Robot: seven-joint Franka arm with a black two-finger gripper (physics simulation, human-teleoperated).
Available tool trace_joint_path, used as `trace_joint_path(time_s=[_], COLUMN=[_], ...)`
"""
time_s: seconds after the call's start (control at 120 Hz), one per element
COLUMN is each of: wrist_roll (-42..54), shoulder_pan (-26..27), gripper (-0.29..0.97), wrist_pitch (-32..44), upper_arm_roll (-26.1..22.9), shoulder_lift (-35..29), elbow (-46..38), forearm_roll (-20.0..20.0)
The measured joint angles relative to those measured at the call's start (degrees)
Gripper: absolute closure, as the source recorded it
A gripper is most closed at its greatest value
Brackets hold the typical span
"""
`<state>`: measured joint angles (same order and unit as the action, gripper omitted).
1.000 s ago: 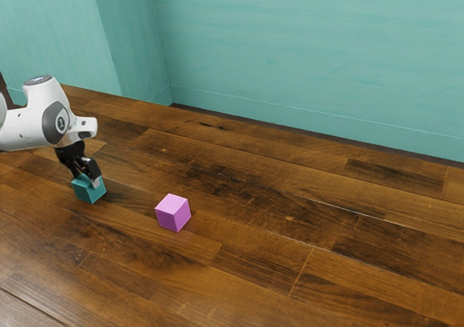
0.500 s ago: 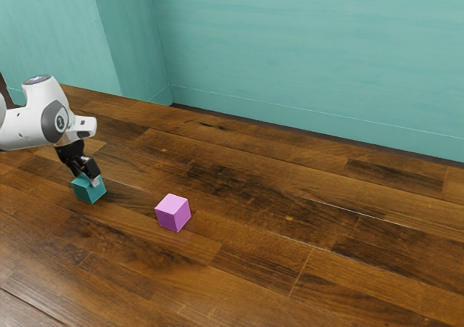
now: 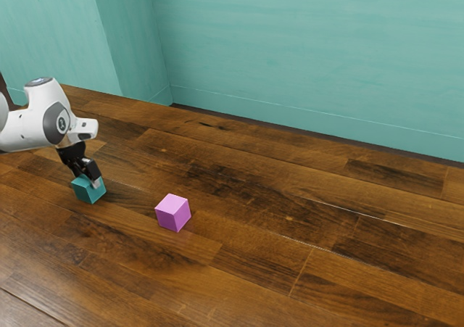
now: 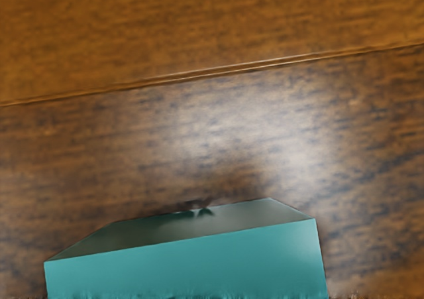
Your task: Pick up the blue block with one arm, and put the blue block on the pink block with one arm
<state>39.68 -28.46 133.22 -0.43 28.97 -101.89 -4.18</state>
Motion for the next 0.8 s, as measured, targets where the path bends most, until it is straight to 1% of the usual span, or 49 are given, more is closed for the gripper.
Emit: trace_joint_path(time_s=[0.8], wrist_roll=[0.53], shoulder_pan=[-0.11], gripper=[0.00], wrist_pitch=[-0.76], upper_arm_roll=[-0.01], shoulder_lift=[1.81], elbow=[0.56], forearm_roll=[-0.62])
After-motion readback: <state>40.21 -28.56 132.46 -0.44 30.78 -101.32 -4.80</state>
